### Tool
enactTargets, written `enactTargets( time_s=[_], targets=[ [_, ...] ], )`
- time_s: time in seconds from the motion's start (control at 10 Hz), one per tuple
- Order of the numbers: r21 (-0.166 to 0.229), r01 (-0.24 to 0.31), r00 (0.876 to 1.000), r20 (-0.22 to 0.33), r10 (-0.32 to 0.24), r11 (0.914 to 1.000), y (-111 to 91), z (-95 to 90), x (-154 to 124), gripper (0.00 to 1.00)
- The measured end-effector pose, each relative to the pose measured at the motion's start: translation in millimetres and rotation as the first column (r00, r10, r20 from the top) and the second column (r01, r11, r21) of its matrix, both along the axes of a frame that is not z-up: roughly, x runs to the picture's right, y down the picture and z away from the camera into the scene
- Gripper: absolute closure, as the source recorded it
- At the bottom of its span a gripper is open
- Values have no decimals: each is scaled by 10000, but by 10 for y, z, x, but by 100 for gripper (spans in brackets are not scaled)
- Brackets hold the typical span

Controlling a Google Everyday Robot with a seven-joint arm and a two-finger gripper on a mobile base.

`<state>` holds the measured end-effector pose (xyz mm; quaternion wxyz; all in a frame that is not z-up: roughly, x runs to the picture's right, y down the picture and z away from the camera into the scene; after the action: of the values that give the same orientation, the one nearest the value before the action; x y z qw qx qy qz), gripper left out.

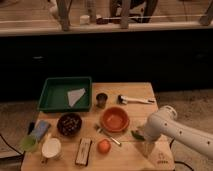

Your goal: Place pepper in metal cup

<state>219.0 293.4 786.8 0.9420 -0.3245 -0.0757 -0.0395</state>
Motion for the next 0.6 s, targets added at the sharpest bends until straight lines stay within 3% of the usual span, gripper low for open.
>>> enactTargets(
  time_s=[0.6],
  targets=[
    [-54, 25, 10000, 37, -25, 10000, 68, 4, 30, 20]
  ],
)
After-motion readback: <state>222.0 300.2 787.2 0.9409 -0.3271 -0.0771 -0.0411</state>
